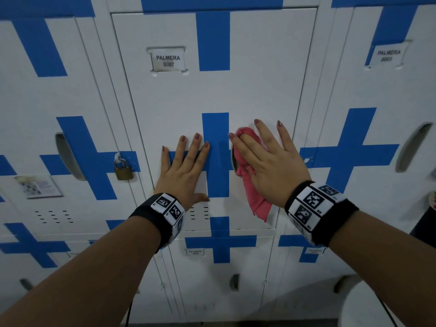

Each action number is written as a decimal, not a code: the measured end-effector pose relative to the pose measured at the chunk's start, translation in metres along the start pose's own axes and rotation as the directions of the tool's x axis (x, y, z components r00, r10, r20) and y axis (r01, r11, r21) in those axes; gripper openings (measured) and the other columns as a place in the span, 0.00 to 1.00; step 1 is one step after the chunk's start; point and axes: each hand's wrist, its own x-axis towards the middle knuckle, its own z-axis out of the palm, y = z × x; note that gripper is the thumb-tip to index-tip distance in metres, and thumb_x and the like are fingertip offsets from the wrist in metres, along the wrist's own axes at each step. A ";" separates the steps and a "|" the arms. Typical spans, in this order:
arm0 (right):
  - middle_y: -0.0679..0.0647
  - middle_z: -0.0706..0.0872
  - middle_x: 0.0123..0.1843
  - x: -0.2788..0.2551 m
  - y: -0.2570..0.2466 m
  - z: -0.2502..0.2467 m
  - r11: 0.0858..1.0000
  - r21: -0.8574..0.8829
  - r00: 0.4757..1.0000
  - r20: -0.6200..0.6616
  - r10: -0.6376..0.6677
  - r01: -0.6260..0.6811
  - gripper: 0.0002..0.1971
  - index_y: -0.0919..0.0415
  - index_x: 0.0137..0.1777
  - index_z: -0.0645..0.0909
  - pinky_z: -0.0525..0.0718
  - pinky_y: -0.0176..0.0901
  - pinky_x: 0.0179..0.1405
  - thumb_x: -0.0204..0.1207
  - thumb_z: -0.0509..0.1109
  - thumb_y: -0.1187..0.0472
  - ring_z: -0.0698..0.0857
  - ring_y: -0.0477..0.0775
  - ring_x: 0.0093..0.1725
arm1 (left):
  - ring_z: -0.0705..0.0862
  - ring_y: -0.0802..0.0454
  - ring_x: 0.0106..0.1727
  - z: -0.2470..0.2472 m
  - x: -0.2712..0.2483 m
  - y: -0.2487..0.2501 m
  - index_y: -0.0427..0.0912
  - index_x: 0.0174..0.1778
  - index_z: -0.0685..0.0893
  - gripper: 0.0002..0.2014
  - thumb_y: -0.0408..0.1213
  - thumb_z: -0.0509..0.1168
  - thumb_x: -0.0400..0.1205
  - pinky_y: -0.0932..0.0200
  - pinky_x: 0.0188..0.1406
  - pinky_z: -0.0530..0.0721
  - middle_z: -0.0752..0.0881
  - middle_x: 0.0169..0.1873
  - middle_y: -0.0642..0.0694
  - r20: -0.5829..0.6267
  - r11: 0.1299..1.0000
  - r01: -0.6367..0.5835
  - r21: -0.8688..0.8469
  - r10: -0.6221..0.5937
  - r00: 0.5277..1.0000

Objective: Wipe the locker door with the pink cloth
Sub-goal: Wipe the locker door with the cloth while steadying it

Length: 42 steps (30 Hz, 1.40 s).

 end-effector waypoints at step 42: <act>0.58 0.46 0.85 0.011 -0.011 0.018 0.888 0.433 0.976 -0.073 0.206 -0.155 0.35 0.61 0.82 0.40 0.46 0.54 0.81 0.80 0.55 0.62 0.39 0.57 0.83 | 0.21 0.45 0.76 -0.001 0.000 0.000 0.49 0.76 0.24 0.71 0.69 0.73 0.58 0.37 0.71 0.23 0.20 0.75 0.49 0.022 1.000 0.009 0.000 -0.009 1.000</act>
